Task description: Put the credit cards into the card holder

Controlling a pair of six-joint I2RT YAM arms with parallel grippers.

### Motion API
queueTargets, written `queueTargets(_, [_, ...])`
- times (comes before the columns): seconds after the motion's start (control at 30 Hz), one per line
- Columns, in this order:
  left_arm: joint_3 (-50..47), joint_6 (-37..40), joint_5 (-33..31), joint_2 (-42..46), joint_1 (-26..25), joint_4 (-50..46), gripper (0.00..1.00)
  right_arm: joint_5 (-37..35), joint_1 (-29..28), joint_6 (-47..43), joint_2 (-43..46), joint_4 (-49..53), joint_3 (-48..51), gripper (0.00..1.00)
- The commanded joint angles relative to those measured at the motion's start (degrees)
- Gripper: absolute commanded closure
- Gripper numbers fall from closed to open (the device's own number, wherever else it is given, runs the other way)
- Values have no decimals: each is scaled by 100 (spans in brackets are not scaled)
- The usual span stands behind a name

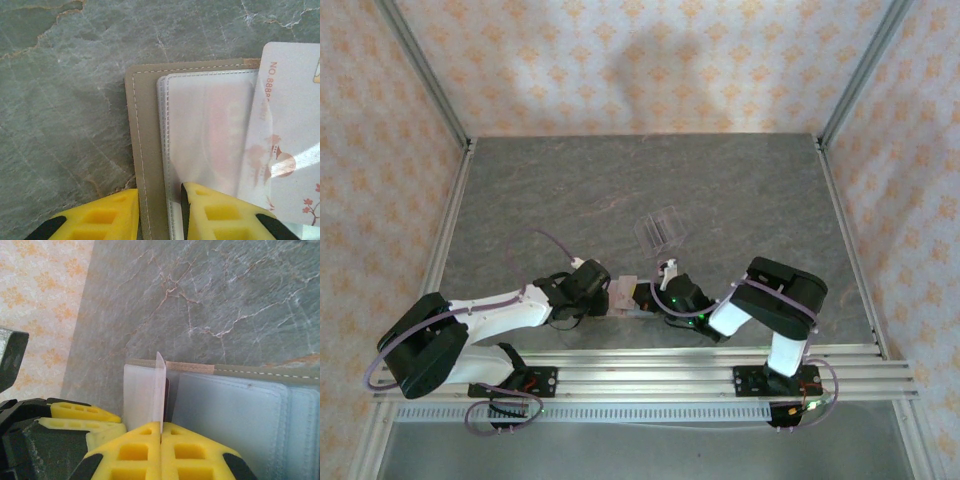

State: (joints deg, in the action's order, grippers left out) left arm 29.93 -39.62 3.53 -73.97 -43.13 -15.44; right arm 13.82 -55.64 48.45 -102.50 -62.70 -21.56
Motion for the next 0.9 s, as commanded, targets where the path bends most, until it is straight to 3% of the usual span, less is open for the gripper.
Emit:
queueTargets(0.0, [-128,-116,-192,29,-28,-350,72,55,-44,95,-52,-112,192,100])
queueTargets(0.87, [-48,-29,-265,19,-28,-433,72,415,-60,622,141,1637,-125,100])
